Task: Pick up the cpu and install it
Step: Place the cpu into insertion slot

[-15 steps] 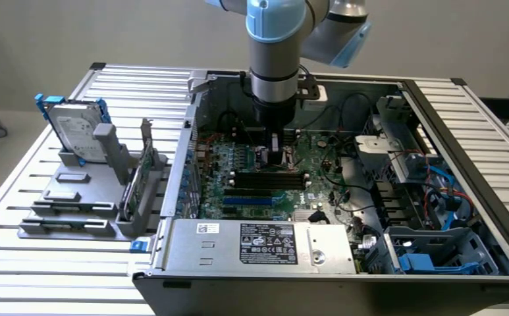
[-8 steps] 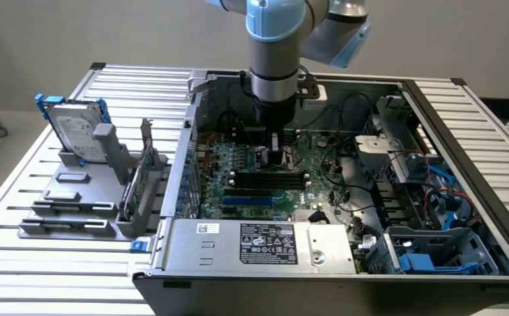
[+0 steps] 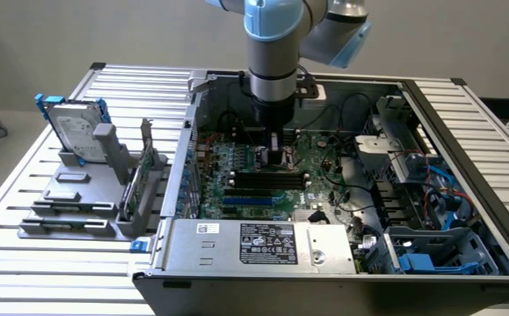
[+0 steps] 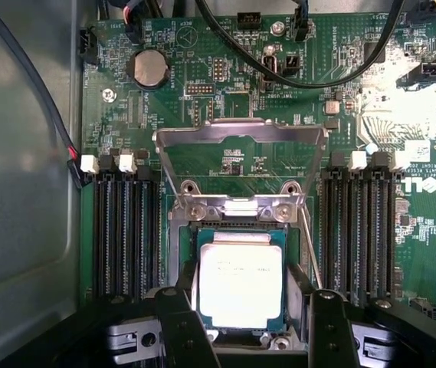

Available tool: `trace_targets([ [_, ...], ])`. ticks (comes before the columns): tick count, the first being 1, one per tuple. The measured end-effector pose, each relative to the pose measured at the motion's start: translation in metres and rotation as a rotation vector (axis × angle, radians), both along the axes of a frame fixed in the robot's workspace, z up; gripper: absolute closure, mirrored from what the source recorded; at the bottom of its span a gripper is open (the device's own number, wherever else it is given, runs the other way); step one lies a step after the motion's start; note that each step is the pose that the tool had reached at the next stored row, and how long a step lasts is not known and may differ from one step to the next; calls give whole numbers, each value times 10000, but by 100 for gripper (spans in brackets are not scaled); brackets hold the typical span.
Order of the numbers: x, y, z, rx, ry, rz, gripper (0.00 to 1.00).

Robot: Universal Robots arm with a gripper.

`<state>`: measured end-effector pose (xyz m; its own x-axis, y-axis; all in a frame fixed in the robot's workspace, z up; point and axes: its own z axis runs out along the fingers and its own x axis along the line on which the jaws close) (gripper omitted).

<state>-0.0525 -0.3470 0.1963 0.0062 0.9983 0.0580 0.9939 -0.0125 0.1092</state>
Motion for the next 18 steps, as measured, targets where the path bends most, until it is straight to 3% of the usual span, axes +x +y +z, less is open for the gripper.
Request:
trace_targets([
  [6,-8,20,-8,-36,-24,-2,45],
  [14,-11,50,-22,-194,-164,-4,45],
  [18,-19,58,-31,-248,-194,-3,45],
])
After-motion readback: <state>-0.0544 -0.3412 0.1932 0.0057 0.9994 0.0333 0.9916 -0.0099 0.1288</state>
